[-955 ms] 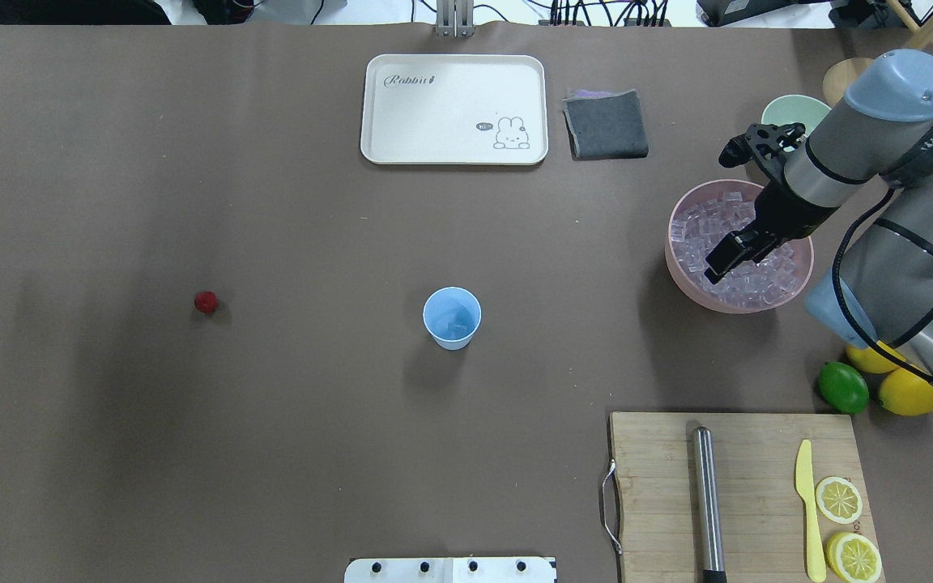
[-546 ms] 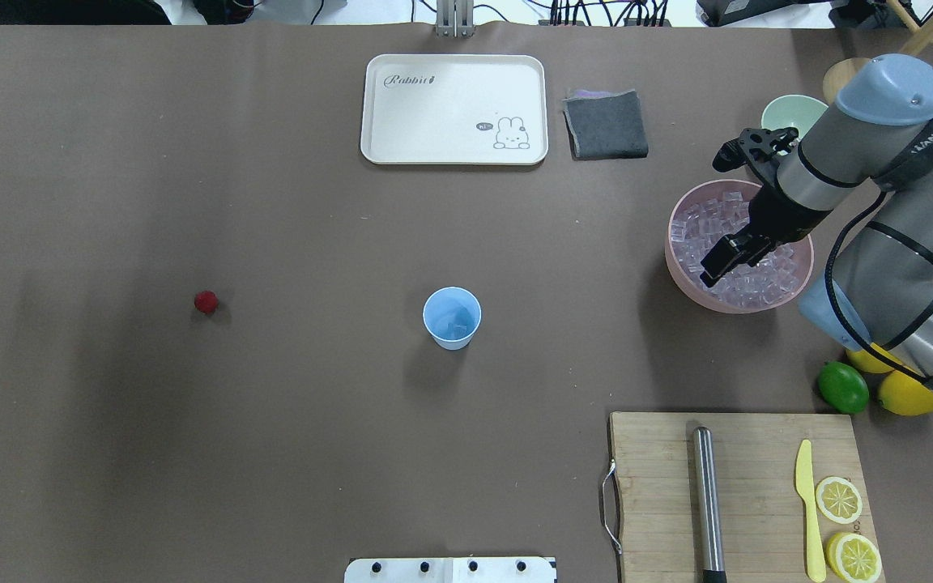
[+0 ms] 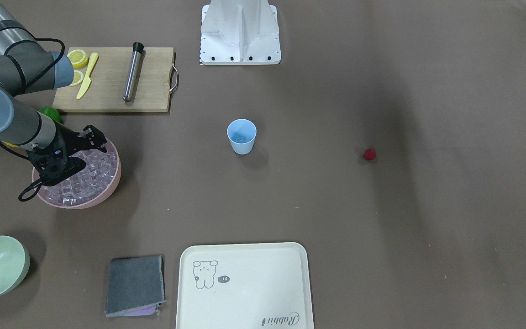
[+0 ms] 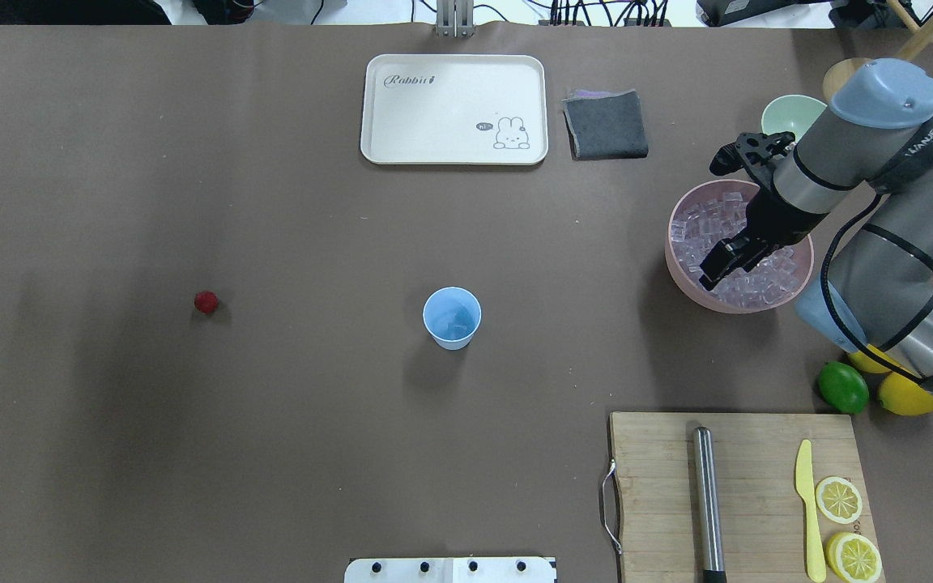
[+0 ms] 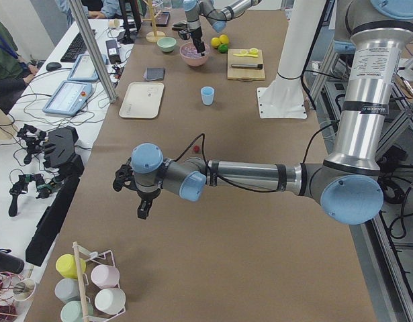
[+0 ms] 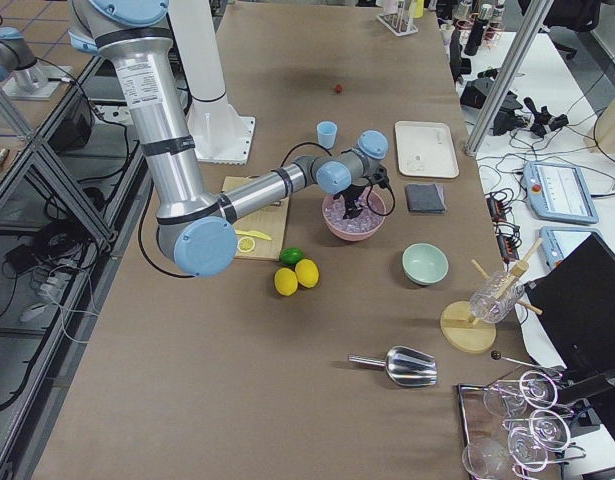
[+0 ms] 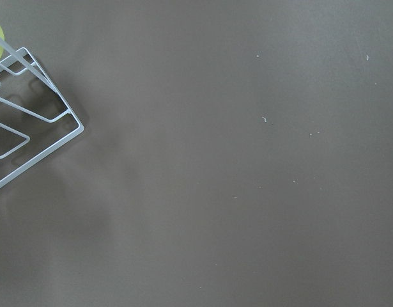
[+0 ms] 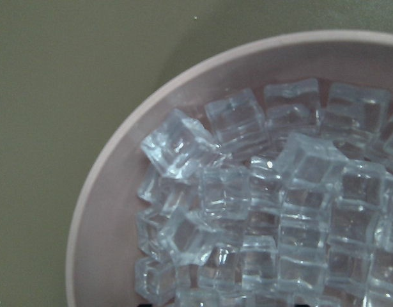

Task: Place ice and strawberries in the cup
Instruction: 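Lower the right gripper into the bowl and grasp another ice cube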

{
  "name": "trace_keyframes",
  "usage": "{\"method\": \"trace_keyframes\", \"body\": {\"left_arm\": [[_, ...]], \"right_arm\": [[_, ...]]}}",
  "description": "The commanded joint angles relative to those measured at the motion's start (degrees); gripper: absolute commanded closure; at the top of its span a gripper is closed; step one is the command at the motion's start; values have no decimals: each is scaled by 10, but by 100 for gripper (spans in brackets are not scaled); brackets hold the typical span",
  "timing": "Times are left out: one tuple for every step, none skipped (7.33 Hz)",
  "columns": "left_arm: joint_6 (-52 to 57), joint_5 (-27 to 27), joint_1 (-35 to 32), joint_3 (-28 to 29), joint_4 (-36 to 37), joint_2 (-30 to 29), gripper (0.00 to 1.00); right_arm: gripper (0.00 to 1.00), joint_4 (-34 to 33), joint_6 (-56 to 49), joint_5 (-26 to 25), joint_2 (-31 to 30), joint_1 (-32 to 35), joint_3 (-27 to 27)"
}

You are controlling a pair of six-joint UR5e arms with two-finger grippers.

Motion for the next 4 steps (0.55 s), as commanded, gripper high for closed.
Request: {"method": "trace_keyframes", "body": {"left_arm": [[-1,0,0,-1,1,-1,2],[-1,0,0,-1,1,-1,2],[-2,0,0,0,1,-1,2],[-2,0,0,0,1,-1,2]], "right_arm": [[67,0,-2,2,0,0,-5],[88,0,-3,2,1,0,-5],[100,-1,-2,2,5,0,-5],[100,-7,-1,2,14,2,-5]]}}
